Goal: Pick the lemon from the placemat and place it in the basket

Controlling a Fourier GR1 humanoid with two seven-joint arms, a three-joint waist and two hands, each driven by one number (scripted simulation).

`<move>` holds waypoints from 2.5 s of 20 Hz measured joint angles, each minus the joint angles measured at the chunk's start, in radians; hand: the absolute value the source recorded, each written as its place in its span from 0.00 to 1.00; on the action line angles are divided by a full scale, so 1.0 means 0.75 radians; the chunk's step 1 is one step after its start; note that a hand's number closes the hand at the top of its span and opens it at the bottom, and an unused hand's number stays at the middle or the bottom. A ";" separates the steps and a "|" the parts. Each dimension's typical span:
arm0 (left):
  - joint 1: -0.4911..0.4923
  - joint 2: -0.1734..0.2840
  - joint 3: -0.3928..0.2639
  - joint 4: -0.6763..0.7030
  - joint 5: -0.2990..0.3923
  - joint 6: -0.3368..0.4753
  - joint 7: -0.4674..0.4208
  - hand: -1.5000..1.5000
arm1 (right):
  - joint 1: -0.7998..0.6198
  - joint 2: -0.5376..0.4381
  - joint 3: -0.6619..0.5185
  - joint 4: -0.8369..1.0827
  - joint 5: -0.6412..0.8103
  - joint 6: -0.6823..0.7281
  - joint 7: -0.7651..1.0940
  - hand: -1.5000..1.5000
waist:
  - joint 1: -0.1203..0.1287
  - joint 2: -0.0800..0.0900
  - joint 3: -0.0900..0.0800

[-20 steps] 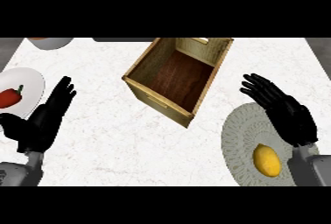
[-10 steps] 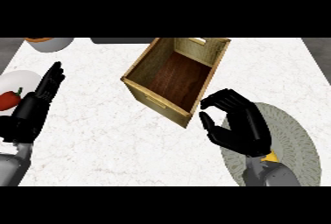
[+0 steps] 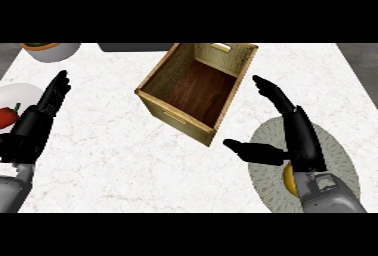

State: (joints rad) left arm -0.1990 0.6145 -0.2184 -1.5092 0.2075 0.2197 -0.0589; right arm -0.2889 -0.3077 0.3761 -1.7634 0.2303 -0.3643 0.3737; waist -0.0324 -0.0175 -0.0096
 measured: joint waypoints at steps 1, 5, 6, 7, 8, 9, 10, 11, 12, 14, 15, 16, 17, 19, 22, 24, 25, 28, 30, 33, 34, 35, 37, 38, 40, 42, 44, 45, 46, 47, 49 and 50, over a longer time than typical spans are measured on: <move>-0.001 0.000 -0.002 -0.003 -0.006 0.003 0.001 0.50 | -0.024 -0.066 -0.001 0.003 0.041 0.043 0.067 0.00 | 0.000 -0.001 -0.001; 0.001 -0.001 -0.007 -0.011 -0.005 -0.004 0.010 0.50 | -0.119 -0.309 0.037 -0.023 0.097 0.325 0.308 0.00 | 0.010 -0.004 -0.004; -0.001 0.000 -0.007 -0.013 -0.005 -0.007 0.013 0.50 | -0.140 -0.359 0.050 -0.035 0.081 0.411 0.362 0.00 | 0.011 -0.004 -0.004; -0.004 -0.002 -0.009 -0.014 -0.009 -0.005 0.012 0.50 | -0.166 -0.399 0.066 -0.047 0.060 0.497 0.415 0.00 | 0.017 -0.002 -0.004; -0.011 -0.004 -0.010 -0.016 -0.008 -0.007 0.016 0.50 | -0.194 -0.436 0.077 -0.058 0.026 0.585 0.466 0.00 | 0.021 0.001 -0.003; -0.009 -0.010 -0.012 -0.017 -0.010 -0.003 0.017 0.50 | -0.215 -0.471 0.082 -0.080 -0.018 0.670 0.518 0.00 | 0.021 0.001 -0.002; -0.015 -0.011 -0.011 -0.019 -0.012 -0.001 0.021 0.50 | -0.237 -0.509 0.078 -0.097 -0.070 0.754 0.565 0.00 | 0.021 0.002 -0.001; -0.020 -0.011 -0.010 -0.019 -0.013 -0.003 0.021 0.50 | -0.264 -0.531 0.078 -0.115 -0.123 0.830 0.627 0.00 | 0.023 0.004 0.000; -0.023 -0.010 -0.009 -0.018 -0.014 -0.007 0.023 0.50 | -0.286 -0.553 0.069 -0.134 -0.188 0.899 0.682 0.00 | 0.024 0.005 0.001; -0.023 -0.022 -0.017 -0.014 -0.026 -0.006 0.016 0.50 | -0.341 -0.594 0.036 -0.143 -0.325 1.004 0.752 0.00 | 0.029 0.009 0.003; -0.026 -0.029 -0.020 -0.012 -0.031 -0.003 0.020 0.50 | -0.362 -0.622 0.018 -0.142 -0.395 1.044 0.770 0.00 | 0.029 0.011 0.004; -0.022 -0.029 -0.017 -0.009 -0.030 -0.011 0.014 0.50 | -0.374 -0.639 0.013 -0.143 -0.452 1.067 0.793 0.00 | 0.031 0.012 0.005; -0.019 -0.041 -0.024 -0.011 -0.042 -0.004 0.009 0.50 | -0.387 -0.659 0.005 -0.141 -0.501 1.083 0.809 0.00 | 0.033 0.013 0.006; -0.003 -0.041 -0.016 -0.025 -0.043 -0.009 0.008 0.50 | -0.379 -0.707 0.000 -0.153 -0.579 1.106 0.827 0.00 | 0.035 0.014 0.007; -0.017 -0.036 0.009 -0.019 -0.038 -0.031 0.017 0.50 | -0.387 -0.761 -0.007 -0.111 -0.653 1.149 0.819 0.00 | 0.040 0.018 0.009; -0.017 -0.044 0.012 -0.037 -0.049 -0.029 0.030 0.50 | -0.377 -0.800 -0.010 -0.103 -0.687 1.176 0.811 0.00 | 0.041 0.019 0.010; -0.014 -0.037 0.029 -0.037 -0.038 -0.046 0.032 0.50 | -0.375 -0.810 -0.011 -0.110 -0.708 1.181 0.816 0.00 | 0.042 0.019 0.011; -0.021 -0.057 0.035 -0.032 -0.057 -0.051 0.038 0.50 | -0.366 -0.807 0.018 -0.112 -0.709 1.194 0.821 0.00 | 0.044 0.021 0.011; -0.019 -0.071 0.032 -0.043 -0.070 -0.054 0.051 0.50 | -0.347 -0.811 0.034 -0.095 -0.690 1.215 0.803 0.00 | 0.045 0.021 0.011; -0.014 -0.086 0.033 -0.045 -0.093 -0.057 0.042 0.50 | -0.313 -0.800 0.080 -0.054 -0.632 1.238 0.778 0.00 | 0.048 0.023 0.012; -0.006 -0.097 0.029 -0.049 -0.099 -0.055 0.042 0.50 | -0.293 -0.792 0.103 -0.051 -0.609 1.238 0.777 0.00 | 0.048 0.023 0.012; 0.003 -0.095 0.039 -0.053 -0.094 -0.067 0.036 0.50 | -0.283 -0.777 0.122 -0.048 -0.591 1.235 0.782 0.00 | 0.049 0.023 0.012; 0.002 -0.096 0.051 -0.055 -0.103 -0.074 0.047 0.50 | -0.246 -0.770 0.141 -0.035 -0.553 1.247 0.766 0.00 | 0.048 0.023 0.012; -0.010 -0.095 0.064 -0.046 -0.100 -0.085 0.051 0.50 | -0.238 -0.763 0.153 -0.022 -0.529 1.254 0.759 0.00 | 0.047 0.023 0.012; 0.004 -0.105 0.075 -0.045 -0.117 -0.092 0.036 0.50 | -0.223 -0.731 0.160 0.024 -0.477 1.267 0.738 0.00 | 0.049 0.024 0.012; 0.013 -0.122 0.090 -0.023 -0.125 -0.108 0.007 0.50 | -0.173 -0.718 0.154 0.024 -0.419 1.274 0.716 0.00 | 0.046 0.023 0.013; 0.006 -0.145 0.093 -0.013 -0.148 -0.114 0.008 0.50 | -0.147 -0.682 0.151 0.024 -0.367 1.274 0.714 0.00 | 0.044 0.023 0.013; 0.012 -0.161 0.090 -0.021 -0.165 -0.110 0.014 0.50 | -0.133 -0.670 0.140 0.023 -0.346 1.280 0.707 0.00 | 0.044 0.023 0.013; -0.008 -0.162 0.105 -0.011 -0.162 -0.124 0.024 0.50 | -0.122 -0.661 0.135 0.022 -0.325 1.284 0.702 0.00 | 0.043 0.023 0.013; -0.006 -0.172 0.106 -0.025 -0.175 -0.123 0.038 0.50 | -0.101 -0.651 0.128 0.024 -0.292 1.290 0.689 0.00 | 0.043 0.023 0.013; 0.014 -0.169 0.139 -0.022 -0.172 -0.151 0.014 0.50 | -0.051 -0.656 0.097 0.016 -0.243 1.300 0.650 0.00 | 0.042 0.023 0.013; 0.019 -0.180 0.140 -0.021 -0.184 -0.155 0.007 0.50 | -0.034 -0.646 0.088 0.028 -0.202 1.302 0.623 0.00 | 0.042 0.022 0.013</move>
State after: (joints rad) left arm -0.1850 0.4793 -0.1137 -1.5252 0.0692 0.1036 -0.0533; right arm -0.3142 -0.7925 0.4423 -1.7423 0.0791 0.6120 0.8406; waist -0.0006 -0.0006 0.0000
